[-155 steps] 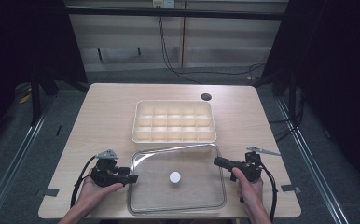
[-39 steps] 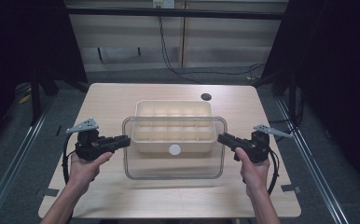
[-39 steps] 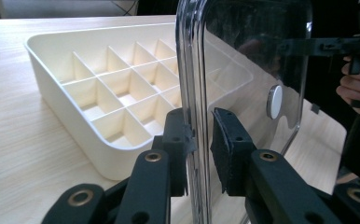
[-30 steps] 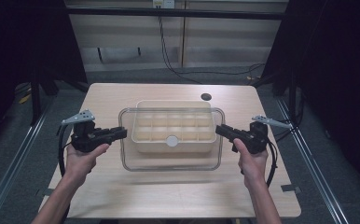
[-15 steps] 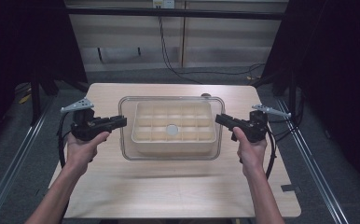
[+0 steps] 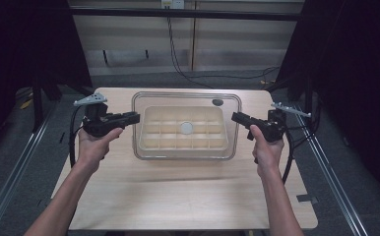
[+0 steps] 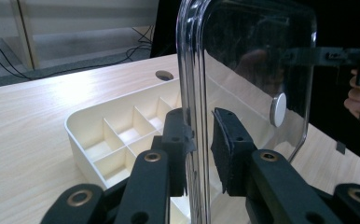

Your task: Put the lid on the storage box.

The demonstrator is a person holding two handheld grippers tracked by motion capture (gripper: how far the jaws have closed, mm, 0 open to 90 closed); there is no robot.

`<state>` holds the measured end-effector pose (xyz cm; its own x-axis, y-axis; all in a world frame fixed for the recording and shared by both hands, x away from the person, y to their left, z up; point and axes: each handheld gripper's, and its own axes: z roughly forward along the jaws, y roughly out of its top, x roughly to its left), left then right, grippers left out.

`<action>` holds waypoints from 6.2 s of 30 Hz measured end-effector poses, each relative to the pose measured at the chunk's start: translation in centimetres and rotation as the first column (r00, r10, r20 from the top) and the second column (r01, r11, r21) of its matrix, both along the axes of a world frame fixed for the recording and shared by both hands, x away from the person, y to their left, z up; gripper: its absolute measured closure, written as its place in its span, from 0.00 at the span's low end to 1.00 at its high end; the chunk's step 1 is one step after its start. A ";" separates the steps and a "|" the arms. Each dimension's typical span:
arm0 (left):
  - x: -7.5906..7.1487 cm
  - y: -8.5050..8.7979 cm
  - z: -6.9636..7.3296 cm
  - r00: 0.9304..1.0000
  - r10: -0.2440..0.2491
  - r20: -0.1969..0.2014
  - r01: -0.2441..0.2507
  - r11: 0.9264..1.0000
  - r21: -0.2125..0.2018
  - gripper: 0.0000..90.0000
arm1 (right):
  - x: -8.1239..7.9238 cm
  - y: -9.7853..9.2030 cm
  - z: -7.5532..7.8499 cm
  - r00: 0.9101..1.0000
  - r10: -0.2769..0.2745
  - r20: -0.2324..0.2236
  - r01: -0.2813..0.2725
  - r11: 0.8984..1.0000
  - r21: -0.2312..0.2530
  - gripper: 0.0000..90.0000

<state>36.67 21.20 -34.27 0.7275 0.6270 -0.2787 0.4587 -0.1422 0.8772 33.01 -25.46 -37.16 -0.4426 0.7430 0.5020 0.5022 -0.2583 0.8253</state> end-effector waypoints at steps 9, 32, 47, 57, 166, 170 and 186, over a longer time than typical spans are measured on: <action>1.7 -0.2 -0.4 0.999 0.036 -0.023 -0.035 0.999 0.040 0.82 | 1.9 0.3 0.1 1.000 -0.003 -0.020 0.003 1.000 -0.005 0.79; 5.1 0.0 -2.4 0.993 0.072 -0.090 -0.069 0.997 0.037 0.80 | 5.9 0.9 -0.5 0.997 -0.008 -0.076 0.005 0.999 -0.041 0.79; 6.6 -0.3 -3.2 0.988 0.087 -0.127 -0.083 0.996 0.038 0.79 | 7.1 0.8 -1.7 0.994 -0.016 -0.111 0.011 0.999 -0.045 0.79; 7.6 -0.5 -3.7 0.984 0.094 -0.155 -0.088 0.995 0.045 0.77 | 7.8 0.9 -2.4 0.991 -0.030 -0.131 0.023 0.998 -0.055 0.77; -1.2 3.0 -6.9 0.989 0.071 -0.130 -0.057 0.992 0.109 0.37 | -1.1 1.5 -4.2 0.994 0.035 -0.104 -0.061 0.963 -0.264 0.33; -2.4 3.4 -7.3 0.990 0.057 -0.130 -0.041 0.991 0.127 0.39 | -3.0 1.5 -3.8 0.998 0.029 -0.050 -0.041 0.962 -0.269 0.35; -9.4 4.3 -9.7 0.993 0.033 -0.113 -0.010 0.979 0.202 0.35 | -9.2 0.3 -4.2 0.997 0.049 -0.053 -0.062 0.962 -0.264 0.35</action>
<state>27.32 25.51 -43.94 0.6837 0.6936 -0.2268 0.5596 -0.2989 0.7729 23.76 -25.20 -41.35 -0.4681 0.8273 0.3106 0.5483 -0.0037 0.8363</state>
